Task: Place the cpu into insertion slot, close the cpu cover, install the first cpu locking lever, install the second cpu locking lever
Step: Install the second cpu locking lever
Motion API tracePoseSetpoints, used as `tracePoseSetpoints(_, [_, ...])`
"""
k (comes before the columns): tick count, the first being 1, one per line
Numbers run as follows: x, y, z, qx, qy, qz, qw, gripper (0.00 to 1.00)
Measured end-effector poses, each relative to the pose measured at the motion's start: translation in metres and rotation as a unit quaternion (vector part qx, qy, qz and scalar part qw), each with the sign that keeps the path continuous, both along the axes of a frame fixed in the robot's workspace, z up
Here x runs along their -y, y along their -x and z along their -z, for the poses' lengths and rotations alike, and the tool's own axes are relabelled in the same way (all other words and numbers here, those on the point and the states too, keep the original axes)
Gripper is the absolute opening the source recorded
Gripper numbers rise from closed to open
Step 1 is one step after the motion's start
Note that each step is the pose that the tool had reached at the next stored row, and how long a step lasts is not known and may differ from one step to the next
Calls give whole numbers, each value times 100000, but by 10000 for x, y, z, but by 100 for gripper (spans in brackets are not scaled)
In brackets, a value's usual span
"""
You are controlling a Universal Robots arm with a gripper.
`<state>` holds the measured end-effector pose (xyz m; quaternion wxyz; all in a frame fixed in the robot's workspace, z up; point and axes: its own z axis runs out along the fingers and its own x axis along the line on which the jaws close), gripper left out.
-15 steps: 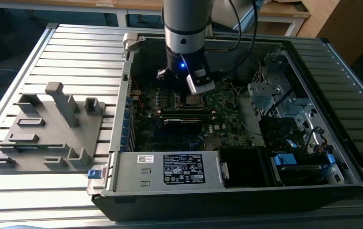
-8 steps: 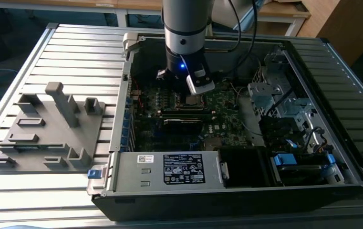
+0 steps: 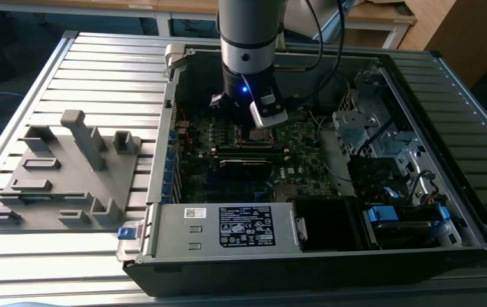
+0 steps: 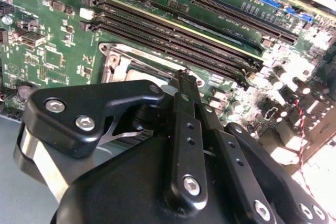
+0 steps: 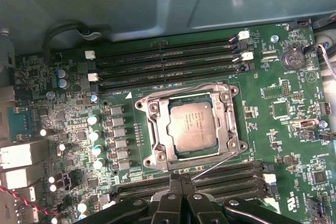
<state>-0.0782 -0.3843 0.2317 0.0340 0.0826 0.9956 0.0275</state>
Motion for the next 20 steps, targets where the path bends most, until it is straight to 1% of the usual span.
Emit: tracePoseSetpoints(20, [0, 23, 35, 2, -6, -1, 100000, 11])
